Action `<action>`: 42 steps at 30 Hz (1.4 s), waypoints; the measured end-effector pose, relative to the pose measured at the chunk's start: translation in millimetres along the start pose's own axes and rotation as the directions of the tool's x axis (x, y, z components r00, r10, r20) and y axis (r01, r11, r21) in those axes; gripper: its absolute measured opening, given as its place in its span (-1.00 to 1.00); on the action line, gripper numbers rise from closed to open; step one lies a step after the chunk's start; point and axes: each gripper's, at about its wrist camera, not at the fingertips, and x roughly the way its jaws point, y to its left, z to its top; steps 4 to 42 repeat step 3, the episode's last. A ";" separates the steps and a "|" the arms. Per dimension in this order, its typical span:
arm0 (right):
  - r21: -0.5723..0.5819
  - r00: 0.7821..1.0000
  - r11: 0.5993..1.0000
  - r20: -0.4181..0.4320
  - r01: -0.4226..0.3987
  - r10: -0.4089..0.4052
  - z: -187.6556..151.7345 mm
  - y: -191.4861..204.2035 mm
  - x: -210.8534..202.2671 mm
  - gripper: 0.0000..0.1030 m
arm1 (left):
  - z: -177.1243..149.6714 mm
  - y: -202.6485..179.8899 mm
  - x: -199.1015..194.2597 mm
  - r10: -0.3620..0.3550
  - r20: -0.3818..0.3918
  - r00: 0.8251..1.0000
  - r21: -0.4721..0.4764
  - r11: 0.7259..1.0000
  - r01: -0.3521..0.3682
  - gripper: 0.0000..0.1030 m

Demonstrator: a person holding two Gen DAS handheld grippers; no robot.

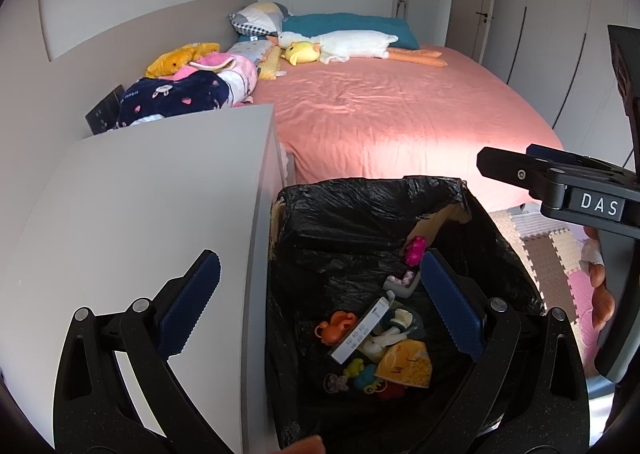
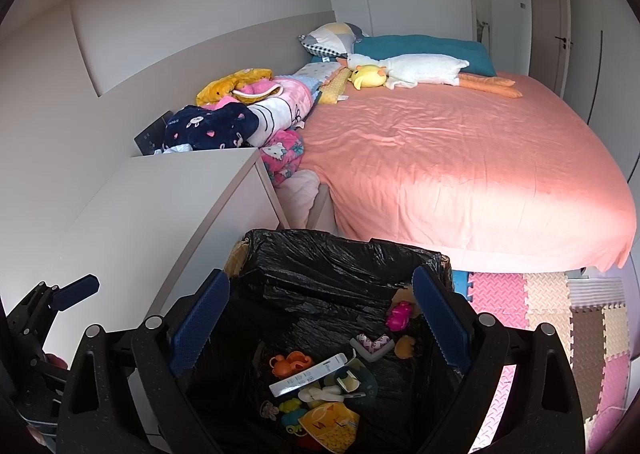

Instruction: Collect trash

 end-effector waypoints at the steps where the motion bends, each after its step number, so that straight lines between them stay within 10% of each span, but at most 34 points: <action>1: 0.000 1.000 1.000 0.000 -0.001 0.001 -1.1 0.2 -0.6 0.80 | -0.2 0.7 0.1 -0.004 -0.003 1.000 -0.003 1.000 0.004 0.88; 42: -0.001 1.000 1.000 -0.001 0.000 0.000 -0.7 0.2 -0.2 0.80 | -0.4 0.9 0.4 -0.004 -0.006 1.000 -0.004 1.000 0.003 0.88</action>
